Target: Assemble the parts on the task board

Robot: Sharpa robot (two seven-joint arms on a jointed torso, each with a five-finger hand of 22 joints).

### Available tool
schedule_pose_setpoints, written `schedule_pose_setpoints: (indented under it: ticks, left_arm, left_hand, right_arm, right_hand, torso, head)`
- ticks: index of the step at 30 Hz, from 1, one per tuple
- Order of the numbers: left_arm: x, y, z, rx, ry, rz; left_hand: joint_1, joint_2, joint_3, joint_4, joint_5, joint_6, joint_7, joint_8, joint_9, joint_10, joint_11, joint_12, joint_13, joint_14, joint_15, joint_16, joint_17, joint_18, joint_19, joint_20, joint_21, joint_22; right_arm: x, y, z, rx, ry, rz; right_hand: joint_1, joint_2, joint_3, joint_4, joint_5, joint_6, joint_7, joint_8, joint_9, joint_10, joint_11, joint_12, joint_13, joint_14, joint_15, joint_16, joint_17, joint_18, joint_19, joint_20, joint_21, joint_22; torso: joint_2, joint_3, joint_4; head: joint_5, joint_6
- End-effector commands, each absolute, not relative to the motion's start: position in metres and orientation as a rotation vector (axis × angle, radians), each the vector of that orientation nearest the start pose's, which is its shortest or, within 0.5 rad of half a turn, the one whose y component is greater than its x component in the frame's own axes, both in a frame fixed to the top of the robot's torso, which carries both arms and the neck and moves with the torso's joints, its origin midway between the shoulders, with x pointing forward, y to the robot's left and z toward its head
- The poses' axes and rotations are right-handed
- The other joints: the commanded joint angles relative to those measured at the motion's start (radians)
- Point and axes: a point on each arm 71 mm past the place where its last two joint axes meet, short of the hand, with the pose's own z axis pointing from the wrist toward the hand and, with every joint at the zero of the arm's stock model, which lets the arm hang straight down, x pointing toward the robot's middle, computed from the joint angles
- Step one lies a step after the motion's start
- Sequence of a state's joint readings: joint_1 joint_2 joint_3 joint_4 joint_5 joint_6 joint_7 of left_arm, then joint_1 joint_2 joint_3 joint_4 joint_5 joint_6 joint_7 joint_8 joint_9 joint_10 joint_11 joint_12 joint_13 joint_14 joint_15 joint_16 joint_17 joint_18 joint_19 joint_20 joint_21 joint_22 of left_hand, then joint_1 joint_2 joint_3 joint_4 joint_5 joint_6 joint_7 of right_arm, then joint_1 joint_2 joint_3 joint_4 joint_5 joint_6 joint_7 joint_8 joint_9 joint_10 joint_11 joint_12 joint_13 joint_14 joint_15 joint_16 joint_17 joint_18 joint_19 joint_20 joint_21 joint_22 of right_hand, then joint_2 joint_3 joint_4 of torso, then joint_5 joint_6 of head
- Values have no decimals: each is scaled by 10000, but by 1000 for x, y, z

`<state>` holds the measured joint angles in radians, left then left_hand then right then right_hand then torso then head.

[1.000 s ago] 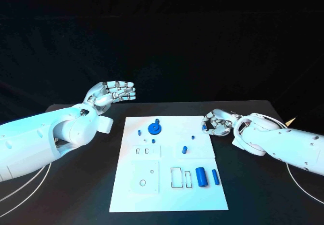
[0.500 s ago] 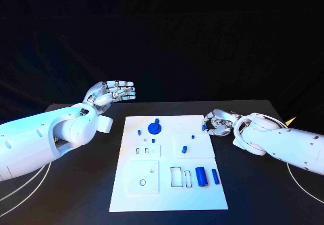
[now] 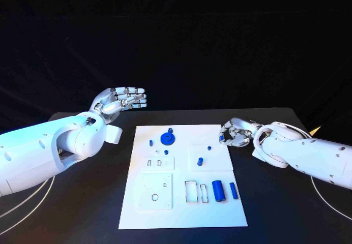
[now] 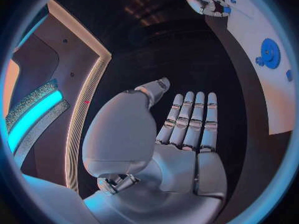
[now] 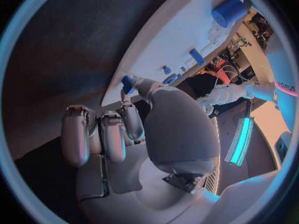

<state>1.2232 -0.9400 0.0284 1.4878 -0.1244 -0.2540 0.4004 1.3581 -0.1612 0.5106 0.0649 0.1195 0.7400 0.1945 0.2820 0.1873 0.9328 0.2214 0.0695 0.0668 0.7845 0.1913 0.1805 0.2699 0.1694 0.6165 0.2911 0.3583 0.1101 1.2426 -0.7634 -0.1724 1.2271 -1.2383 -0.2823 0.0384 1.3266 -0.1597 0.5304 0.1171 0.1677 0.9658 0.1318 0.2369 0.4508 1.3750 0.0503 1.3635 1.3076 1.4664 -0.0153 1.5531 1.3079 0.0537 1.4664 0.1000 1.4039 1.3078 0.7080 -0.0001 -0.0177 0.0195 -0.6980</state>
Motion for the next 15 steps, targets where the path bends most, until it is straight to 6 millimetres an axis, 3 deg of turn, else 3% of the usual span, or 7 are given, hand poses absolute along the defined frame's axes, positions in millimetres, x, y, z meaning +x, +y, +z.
schedule_pose_setpoints:
  ticks: [1, 15]
  left_arm:
    - [503, 265, -138, -9520, 13319, -15196]
    - [503, 265, -139, -9526, 13331, -15192]
  left_hand:
    - [36, 53, -30, -20, -7, -28, 763, 27, 9, -18, 3, 34, 2, 75, 21, -69, -8, -106, 56, -9, 23, -15]
    - [36, 53, -30, -20, -7, -28, 763, 27, 9, -18, 3, 34, 2, 75, 21, -69, -8, -106, 56, -9, 23, -15]
  right_arm:
    - [526, -251, -225, -210, 17699, 5825]
    - [521, -246, -218, 125, 17056, 5655]
  right_hand:
    - [32, 276, 42, -66, -58, 230, -146, 315, 240, 101, -89, 56, 361, 971, -124, 68, 2328, -121, 57, -149, 64, 1446]
    - [-76, 373, 138, -214, 292, 83, -194, 577, 427, 145, -164, 14, 364, 967, -193, 57, 2306, -131, 80, -258, 71, 1479]
  torso:
    - [2, -5, 10]
    - [-30, -8, 7]
  head:
    - [-3, -18]
    - [8, -16]
